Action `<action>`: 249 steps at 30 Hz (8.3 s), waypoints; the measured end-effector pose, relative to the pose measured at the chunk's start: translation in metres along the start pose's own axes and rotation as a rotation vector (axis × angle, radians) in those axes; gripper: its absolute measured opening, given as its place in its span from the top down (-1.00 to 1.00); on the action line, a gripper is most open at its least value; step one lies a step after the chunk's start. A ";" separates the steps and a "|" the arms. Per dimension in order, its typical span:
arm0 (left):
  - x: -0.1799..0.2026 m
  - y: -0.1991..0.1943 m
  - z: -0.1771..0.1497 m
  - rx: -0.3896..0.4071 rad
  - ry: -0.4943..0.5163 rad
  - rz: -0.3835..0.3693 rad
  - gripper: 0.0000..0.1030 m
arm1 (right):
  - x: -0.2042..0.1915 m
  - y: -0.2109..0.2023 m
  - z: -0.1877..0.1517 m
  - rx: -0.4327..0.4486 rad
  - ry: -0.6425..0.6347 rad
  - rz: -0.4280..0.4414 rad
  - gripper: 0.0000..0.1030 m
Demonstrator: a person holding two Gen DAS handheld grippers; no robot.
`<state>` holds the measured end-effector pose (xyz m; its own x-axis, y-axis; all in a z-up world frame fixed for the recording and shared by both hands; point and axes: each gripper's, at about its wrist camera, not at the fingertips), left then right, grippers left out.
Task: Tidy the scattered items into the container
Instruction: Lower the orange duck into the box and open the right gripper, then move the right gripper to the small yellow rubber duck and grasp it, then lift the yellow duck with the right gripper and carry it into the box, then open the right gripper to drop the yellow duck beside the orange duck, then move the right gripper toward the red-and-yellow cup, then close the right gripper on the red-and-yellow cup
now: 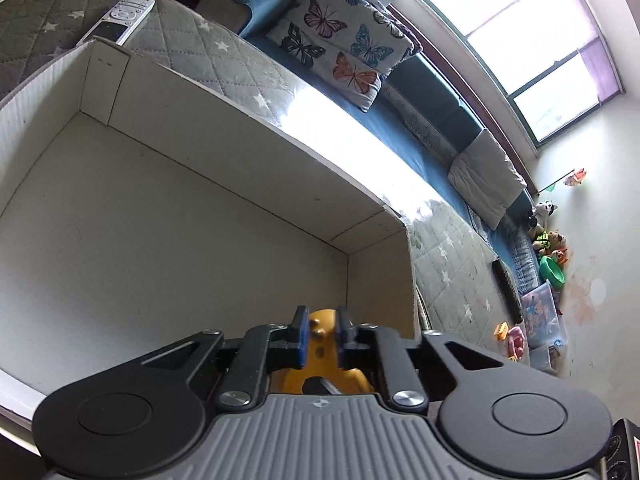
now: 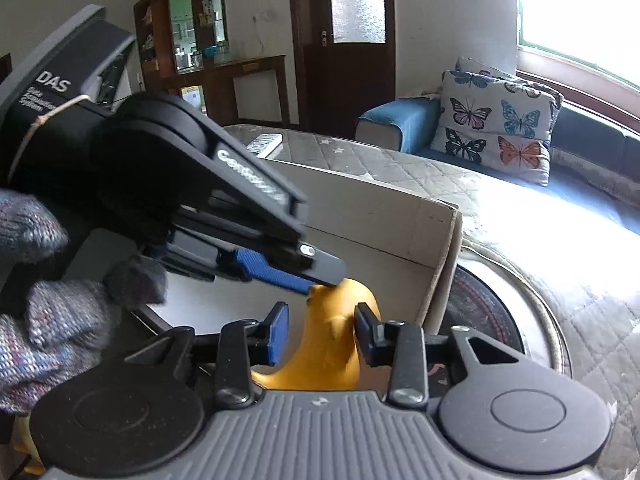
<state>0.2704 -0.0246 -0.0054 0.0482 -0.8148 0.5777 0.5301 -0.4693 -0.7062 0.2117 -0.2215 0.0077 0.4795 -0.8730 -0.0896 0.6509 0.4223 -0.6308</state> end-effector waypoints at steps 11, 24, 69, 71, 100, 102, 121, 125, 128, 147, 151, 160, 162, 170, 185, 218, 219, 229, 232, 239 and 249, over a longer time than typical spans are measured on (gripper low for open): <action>0.008 -0.018 -0.004 0.038 0.058 0.052 0.63 | -0.002 -0.021 0.001 0.019 0.021 0.014 0.27; 0.023 -0.066 -0.036 0.136 0.191 0.086 0.58 | -0.006 -0.063 -0.019 0.067 0.051 0.039 0.28; 0.014 -0.087 -0.166 -0.015 0.237 0.068 0.54 | -0.036 -0.089 -0.111 -0.002 -0.066 0.074 -0.37; 0.013 -0.085 -0.165 -0.016 0.229 0.060 0.51 | -0.040 -0.086 -0.111 0.000 -0.082 0.083 -0.40; 0.013 -0.079 -0.160 -0.013 0.251 0.013 0.28 | -0.049 -0.077 -0.113 0.014 -0.087 0.000 -0.41; 0.016 -0.084 -0.161 -0.003 0.258 0.005 0.28 | -0.051 -0.081 -0.111 0.024 -0.094 -0.007 -0.41; 0.042 -0.113 -0.082 0.167 0.303 0.008 0.28 | -0.051 -0.070 -0.022 0.177 -0.166 -0.033 -0.41; 0.035 -0.098 -0.059 0.136 0.286 0.020 0.28 | -0.044 -0.046 -0.009 0.144 -0.140 -0.017 -0.41; 0.031 -0.086 -0.046 0.105 0.281 0.032 0.27 | -0.039 -0.029 -0.004 0.112 -0.116 -0.015 -0.41; 0.005 -0.041 -0.021 -0.016 0.233 0.077 0.29 | -0.018 0.005 -0.008 0.028 -0.022 0.028 -0.39; 0.002 -0.044 -0.022 -0.010 0.223 0.084 0.29 | -0.018 0.003 -0.007 0.035 -0.020 0.031 -0.39; 0.005 -0.061 -0.027 0.027 0.226 0.099 0.29 | -0.022 -0.015 -0.011 0.063 -0.014 0.027 -0.39; 0.007 -0.067 -0.030 0.036 0.233 0.098 0.29 | -0.023 -0.021 -0.013 0.071 -0.018 0.024 -0.39; 0.020 -0.092 -0.049 0.085 0.270 0.086 0.29 | -0.026 -0.051 -0.027 0.115 -0.020 0.009 -0.39; 0.048 -0.100 -0.099 0.062 0.336 0.020 0.29 | -0.013 -0.091 -0.085 0.084 0.030 -0.081 -0.40; 0.042 -0.016 -0.105 -0.064 0.100 0.022 0.29 | 0.011 -0.059 -0.100 0.024 0.103 -0.070 -0.11; 0.041 -0.015 -0.105 -0.067 0.100 0.026 0.29 | 0.012 -0.058 -0.101 0.022 0.107 -0.067 -0.07; 0.038 -0.007 -0.105 -0.078 0.086 0.017 0.29 | 0.016 -0.061 -0.105 0.029 0.120 -0.048 -0.03; 0.037 -0.008 -0.105 -0.078 0.080 0.011 0.29 | 0.018 -0.063 -0.105 0.032 0.132 -0.041 -0.03; 0.036 -0.015 -0.110 -0.093 0.064 -0.036 0.36 | 0.010 -0.076 -0.105 0.059 0.133 -0.036 -0.03; 0.036 -0.056 -0.109 -0.022 0.065 -0.088 0.41 | -0.013 -0.100 -0.090 0.128 0.084 -0.031 -0.02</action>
<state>0.1504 -0.0647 0.0107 -0.0532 -0.7904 0.6102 0.5113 -0.5464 -0.6633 0.0876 -0.2746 0.0020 0.4104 -0.9011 -0.1396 0.7366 0.4179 -0.5317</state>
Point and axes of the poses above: each gripper's, at about its wrist camera, not at the fingertips, and y roughly the way its jaws point, x to its right, z to its top, and after that the axes turned 2 degrees about z, right-handed
